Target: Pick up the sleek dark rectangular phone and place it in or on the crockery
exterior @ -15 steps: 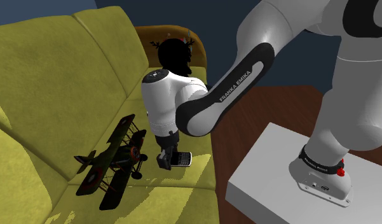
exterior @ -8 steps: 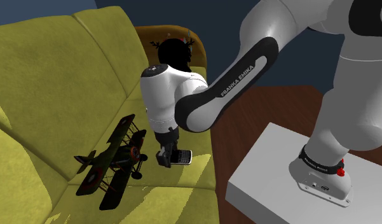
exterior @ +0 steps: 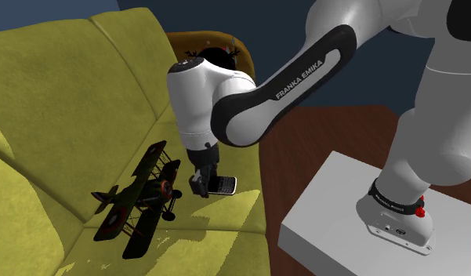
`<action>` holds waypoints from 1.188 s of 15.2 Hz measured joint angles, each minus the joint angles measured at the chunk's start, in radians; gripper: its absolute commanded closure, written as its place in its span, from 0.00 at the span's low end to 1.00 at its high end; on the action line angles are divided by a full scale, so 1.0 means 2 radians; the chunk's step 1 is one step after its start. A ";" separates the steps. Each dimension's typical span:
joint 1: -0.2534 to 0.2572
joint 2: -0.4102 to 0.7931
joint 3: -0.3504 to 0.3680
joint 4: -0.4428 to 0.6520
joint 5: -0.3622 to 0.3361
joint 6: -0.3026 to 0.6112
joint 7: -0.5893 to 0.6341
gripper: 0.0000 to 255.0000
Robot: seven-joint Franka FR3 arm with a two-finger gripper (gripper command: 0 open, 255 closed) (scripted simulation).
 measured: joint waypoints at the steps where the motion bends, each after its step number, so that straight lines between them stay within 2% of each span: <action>1: 0.000 -0.002 0.000 0.005 0.001 -0.006 -0.001 1.00; 18: -0.005 -0.039 0.002 0.076 0.024 -0.110 -0.018 1.00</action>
